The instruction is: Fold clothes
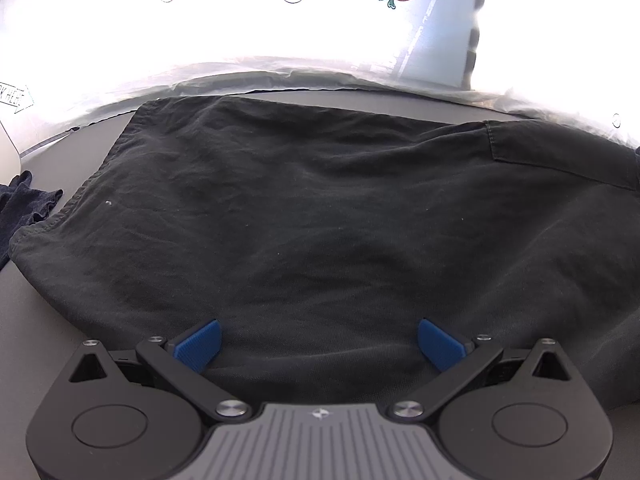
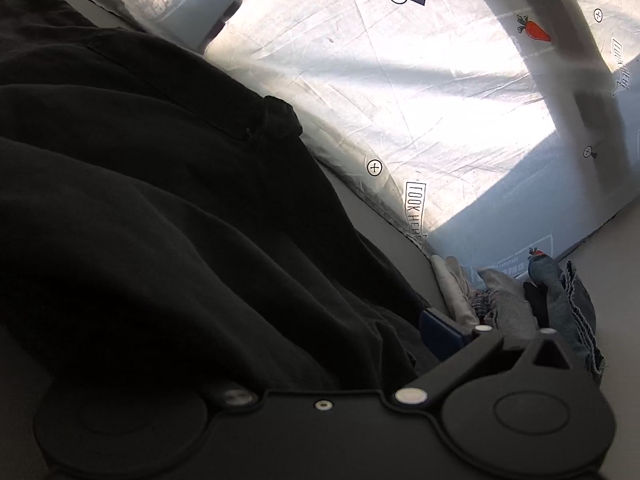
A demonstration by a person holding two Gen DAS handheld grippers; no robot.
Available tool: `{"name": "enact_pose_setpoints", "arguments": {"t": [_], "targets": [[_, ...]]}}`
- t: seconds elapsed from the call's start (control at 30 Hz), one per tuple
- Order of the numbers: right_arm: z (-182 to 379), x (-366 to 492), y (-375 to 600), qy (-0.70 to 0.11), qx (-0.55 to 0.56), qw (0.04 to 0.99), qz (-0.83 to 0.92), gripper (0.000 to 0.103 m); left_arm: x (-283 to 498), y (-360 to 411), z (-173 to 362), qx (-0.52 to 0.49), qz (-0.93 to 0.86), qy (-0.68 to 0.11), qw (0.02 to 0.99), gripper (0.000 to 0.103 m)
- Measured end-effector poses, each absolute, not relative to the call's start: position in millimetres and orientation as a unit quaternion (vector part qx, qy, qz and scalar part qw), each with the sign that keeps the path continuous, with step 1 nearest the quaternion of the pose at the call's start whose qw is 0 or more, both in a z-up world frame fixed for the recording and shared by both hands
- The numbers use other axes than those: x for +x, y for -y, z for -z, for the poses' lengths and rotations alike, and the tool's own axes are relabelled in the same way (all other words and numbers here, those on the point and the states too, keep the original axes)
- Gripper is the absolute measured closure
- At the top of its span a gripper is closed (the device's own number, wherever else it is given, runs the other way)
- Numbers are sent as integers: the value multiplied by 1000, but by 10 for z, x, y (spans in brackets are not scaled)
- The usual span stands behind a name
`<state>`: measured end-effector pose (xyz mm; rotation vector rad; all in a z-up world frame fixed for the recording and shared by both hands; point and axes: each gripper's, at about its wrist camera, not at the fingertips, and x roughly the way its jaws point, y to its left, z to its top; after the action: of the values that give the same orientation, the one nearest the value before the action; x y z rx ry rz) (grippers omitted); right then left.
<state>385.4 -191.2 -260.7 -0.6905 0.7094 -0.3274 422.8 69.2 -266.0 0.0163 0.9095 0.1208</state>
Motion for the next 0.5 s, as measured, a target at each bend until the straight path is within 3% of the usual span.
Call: {"name": "enact_pose_setpoints", "arguments": {"t": [0.27, 0.5], "targets": [[2409, 3287, 2345, -366, -237, 873, 220, 0, 4227, -697, 2665, 8, -57, -436, 898, 0], [2506, 3063, 2293, -362, -280, 868, 193, 0, 4229, -708, 2670, 10, -52, -436, 899, 0]]}}
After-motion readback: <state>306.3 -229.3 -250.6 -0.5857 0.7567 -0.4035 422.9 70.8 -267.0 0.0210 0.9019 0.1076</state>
